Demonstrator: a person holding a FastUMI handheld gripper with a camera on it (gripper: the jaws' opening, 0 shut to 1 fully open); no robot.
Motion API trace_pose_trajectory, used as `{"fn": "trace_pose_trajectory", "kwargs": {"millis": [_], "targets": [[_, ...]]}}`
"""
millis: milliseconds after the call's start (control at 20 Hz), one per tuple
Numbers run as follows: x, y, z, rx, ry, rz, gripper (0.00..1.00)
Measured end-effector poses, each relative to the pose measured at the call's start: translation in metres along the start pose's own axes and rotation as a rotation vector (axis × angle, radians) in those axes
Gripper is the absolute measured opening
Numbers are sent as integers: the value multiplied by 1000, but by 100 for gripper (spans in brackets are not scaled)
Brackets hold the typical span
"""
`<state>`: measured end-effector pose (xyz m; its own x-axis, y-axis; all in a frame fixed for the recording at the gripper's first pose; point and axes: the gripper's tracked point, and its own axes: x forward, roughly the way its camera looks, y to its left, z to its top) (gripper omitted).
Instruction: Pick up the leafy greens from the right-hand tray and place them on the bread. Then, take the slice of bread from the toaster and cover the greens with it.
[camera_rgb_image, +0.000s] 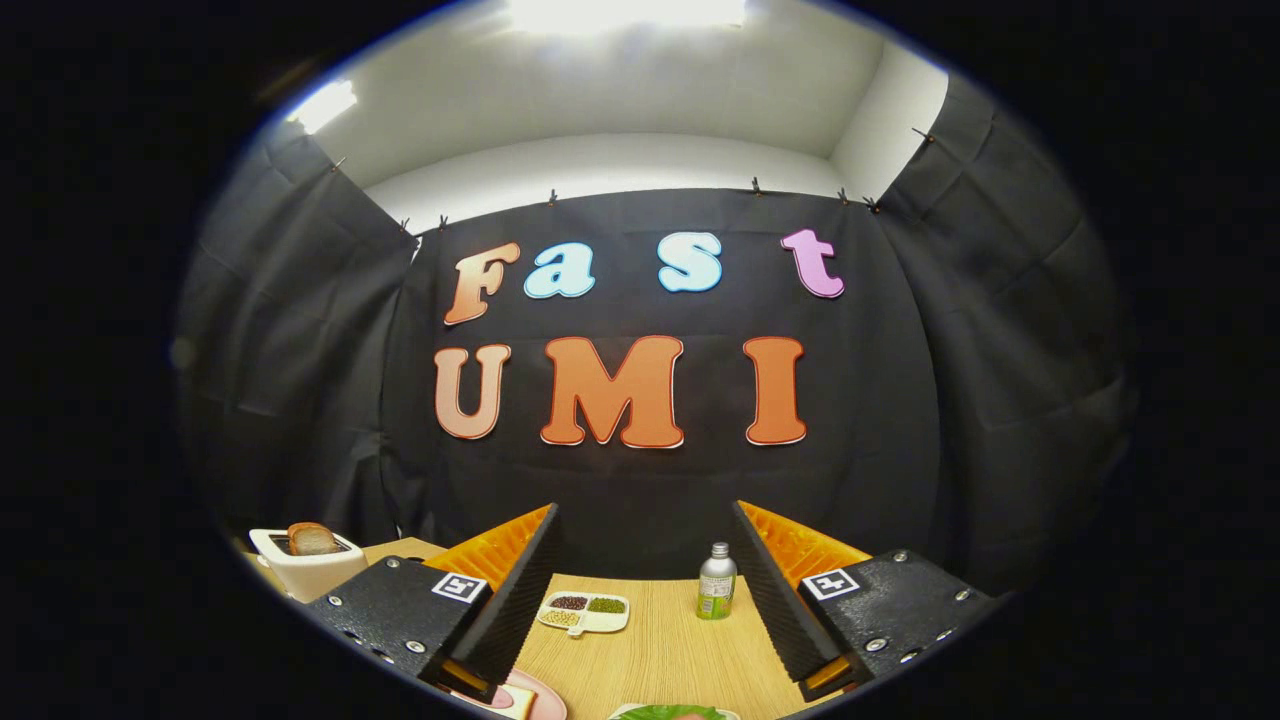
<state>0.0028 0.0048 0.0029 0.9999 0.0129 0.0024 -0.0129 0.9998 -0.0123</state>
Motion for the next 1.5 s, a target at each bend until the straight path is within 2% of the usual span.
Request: {"fn": "trace_pose_trajectory", "kwargs": {"millis": [350, 500, 800, 1300, 1500], "targets": [[2, -5, -25, -8, 77, 0, 99], [-1, -11, -64, -7, 203, 2, 99], [-17, -3, -130, 49, 462, 79, 99], [-58, -5, -222, -65, 808, 152, 99], [-76, 3, -249, -4, 930, 198, 98]]}}
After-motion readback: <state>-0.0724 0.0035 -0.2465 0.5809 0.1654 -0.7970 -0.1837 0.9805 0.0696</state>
